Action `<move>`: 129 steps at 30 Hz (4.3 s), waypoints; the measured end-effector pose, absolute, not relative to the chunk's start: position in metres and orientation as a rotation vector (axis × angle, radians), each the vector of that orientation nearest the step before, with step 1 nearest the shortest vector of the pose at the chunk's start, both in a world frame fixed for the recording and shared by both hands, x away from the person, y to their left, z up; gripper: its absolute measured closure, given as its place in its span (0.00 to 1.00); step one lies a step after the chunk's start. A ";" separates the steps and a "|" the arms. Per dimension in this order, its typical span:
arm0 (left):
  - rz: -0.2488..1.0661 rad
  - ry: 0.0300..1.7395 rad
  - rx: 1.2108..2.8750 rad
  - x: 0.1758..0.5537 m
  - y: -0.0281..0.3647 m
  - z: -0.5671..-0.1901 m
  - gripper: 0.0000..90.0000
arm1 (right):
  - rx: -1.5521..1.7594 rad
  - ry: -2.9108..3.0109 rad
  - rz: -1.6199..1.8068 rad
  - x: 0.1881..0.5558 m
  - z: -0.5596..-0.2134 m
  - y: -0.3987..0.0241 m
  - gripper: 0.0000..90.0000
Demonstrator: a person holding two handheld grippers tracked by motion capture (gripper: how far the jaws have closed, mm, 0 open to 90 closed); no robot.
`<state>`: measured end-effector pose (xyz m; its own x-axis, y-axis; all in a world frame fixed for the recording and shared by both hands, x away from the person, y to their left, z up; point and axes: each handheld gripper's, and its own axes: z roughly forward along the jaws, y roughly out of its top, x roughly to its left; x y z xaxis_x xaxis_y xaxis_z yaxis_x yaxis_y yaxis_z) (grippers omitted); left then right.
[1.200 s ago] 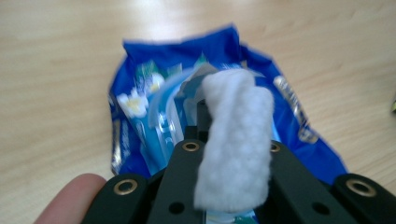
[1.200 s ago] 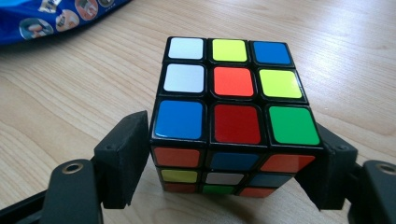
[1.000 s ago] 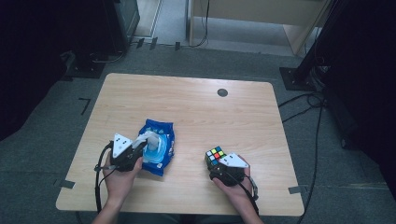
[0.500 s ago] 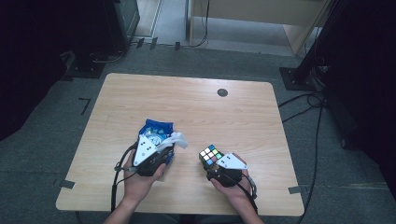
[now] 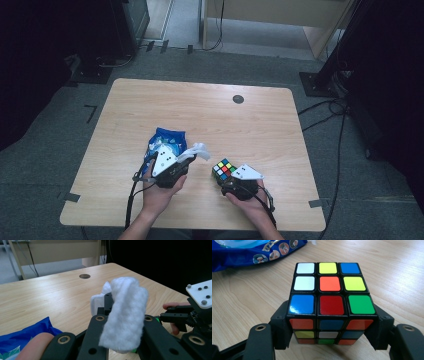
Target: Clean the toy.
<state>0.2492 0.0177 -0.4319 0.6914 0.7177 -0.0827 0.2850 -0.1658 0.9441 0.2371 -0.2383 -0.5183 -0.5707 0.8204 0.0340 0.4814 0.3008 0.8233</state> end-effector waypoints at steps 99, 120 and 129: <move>0.182 0.623 1.906 0.242 -0.008 -0.448 0.38 | 0.828 2.218 1.200 0.204 -0.483 -0.199 0.39; 0.132 0.714 1.823 0.256 0.014 -0.446 0.90 | 0.778 2.187 1.192 0.200 -0.480 -0.200 0.39; 0.068 0.681 1.791 0.252 0.013 -0.446 0.69 | 0.777 2.173 1.207 0.201 -0.479 -0.201 0.39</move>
